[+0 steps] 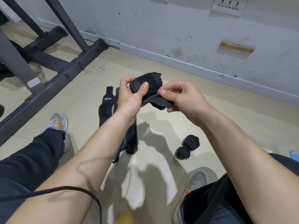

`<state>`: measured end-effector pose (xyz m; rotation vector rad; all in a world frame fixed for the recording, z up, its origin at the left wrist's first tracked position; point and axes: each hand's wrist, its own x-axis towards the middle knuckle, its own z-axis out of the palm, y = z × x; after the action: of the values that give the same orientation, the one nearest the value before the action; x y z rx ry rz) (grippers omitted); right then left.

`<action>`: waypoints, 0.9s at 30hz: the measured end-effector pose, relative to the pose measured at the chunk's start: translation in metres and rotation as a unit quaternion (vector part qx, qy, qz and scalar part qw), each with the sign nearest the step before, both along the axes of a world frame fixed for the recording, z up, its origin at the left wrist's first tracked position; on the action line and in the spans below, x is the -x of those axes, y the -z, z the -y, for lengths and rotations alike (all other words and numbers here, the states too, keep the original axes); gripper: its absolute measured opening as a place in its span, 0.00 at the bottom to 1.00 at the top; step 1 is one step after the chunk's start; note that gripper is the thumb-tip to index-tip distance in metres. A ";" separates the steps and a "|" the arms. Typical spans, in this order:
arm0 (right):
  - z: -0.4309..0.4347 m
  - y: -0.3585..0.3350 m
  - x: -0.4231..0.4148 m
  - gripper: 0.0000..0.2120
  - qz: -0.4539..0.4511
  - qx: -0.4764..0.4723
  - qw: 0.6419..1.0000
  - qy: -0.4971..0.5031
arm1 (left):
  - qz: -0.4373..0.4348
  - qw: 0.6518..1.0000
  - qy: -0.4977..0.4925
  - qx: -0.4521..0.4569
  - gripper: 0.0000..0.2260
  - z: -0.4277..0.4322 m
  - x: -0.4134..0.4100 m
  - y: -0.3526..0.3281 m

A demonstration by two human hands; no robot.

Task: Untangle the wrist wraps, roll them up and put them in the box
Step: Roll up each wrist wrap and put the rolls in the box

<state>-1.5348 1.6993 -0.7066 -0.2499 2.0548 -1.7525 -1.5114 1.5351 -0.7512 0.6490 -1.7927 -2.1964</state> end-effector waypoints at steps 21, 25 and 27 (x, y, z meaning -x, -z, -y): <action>-0.013 0.008 0.020 0.09 -0.200 -0.126 0.971 -0.025 | 0.045 0.986 0.158 -0.035 0.15 -0.020 -0.025 -0.004; -0.008 0.014 0.020 0.12 -0.250 -0.162 0.954 0.026 | 0.031 0.985 0.145 -0.085 0.10 -0.026 -0.028 -0.004; -0.005 0.016 0.019 0.12 -0.260 -0.176 0.949 0.038 | 0.032 0.988 0.138 -0.066 0.09 -0.028 -0.028 -0.004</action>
<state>-1.5543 1.7048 -0.7224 -0.5777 2.7371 -1.4221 -1.4835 1.5628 -0.7470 0.5306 -1.8785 -2.5198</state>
